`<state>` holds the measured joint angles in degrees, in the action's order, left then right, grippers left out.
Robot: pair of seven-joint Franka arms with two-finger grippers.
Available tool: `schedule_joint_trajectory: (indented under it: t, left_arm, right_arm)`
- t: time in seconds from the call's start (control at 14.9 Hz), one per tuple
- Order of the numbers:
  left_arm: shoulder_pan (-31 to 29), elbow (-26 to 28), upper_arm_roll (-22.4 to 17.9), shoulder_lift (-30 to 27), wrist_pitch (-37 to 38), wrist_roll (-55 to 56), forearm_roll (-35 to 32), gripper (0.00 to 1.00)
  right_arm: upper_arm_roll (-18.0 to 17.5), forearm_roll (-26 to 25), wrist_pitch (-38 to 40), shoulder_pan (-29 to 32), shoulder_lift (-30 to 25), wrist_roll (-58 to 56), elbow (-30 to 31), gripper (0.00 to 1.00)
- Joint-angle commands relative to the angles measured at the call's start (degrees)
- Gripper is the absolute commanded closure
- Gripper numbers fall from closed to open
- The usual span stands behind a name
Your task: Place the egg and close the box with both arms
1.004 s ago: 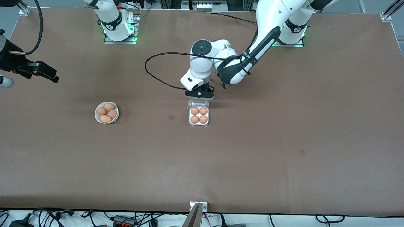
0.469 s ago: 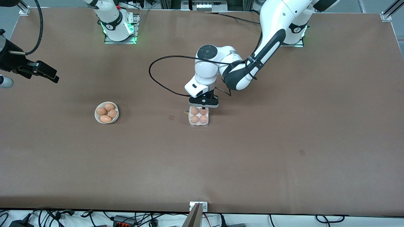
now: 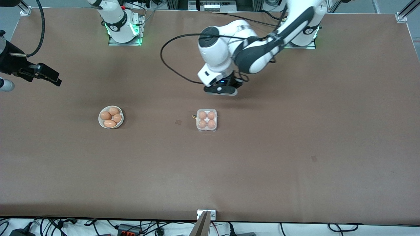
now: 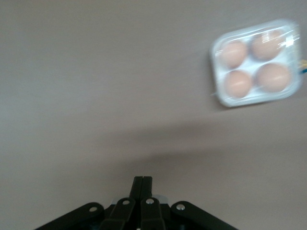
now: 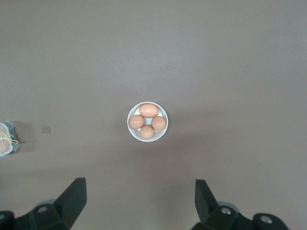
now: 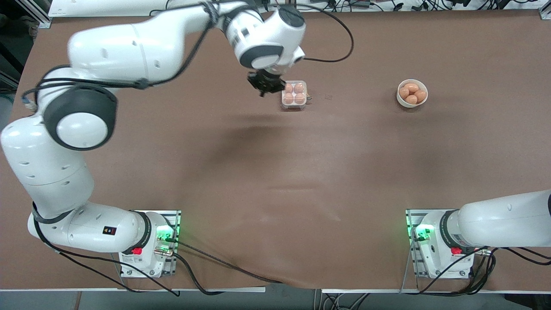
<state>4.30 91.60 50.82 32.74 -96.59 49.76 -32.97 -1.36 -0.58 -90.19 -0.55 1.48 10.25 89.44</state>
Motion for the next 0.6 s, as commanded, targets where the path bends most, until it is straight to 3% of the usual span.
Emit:
schedule_joint_trajectory:
  t: [0.0, 0.13, 0.33, 0.4, 0.54]
  left_arm:
    - [-11.83, -2.47, 7.52, -0.31, 6.22, -14.38, -1.05, 0.99]
    - [-19.04, -5.46, 10.69, -0.31, 8.16, -22.31, -0.96, 0.99]
    - [-27.13, -8.88, 11.75, -0.31, 8.26, -30.66, -0.87, 0.98]
    - [-28.81, -10.12, 11.75, -0.31, 8.34, -34.0, -0.87, 0.92]
    - [-31.36, -13.45, 11.75, -0.31, 10.79, -38.23, -0.17, 0.4]
  right_arm:
    - [-0.13, -0.3, 1.33, -0.06, -0.51, -0.85, -0.76, 0.0]
    - [-0.13, -0.3, 1.24, -0.06, -0.51, -0.85, -0.76, 0.0]
    - [-0.13, -0.3, 1.24, 0.03, -0.51, -0.85, -0.76, 0.0]
    - [-0.13, -0.39, 1.24, -0.06, -0.51, -0.85, -0.76, 0.0]
    - [-0.13, -0.39, 1.24, -0.06, -0.51, -0.85, -0.76, 0.0]
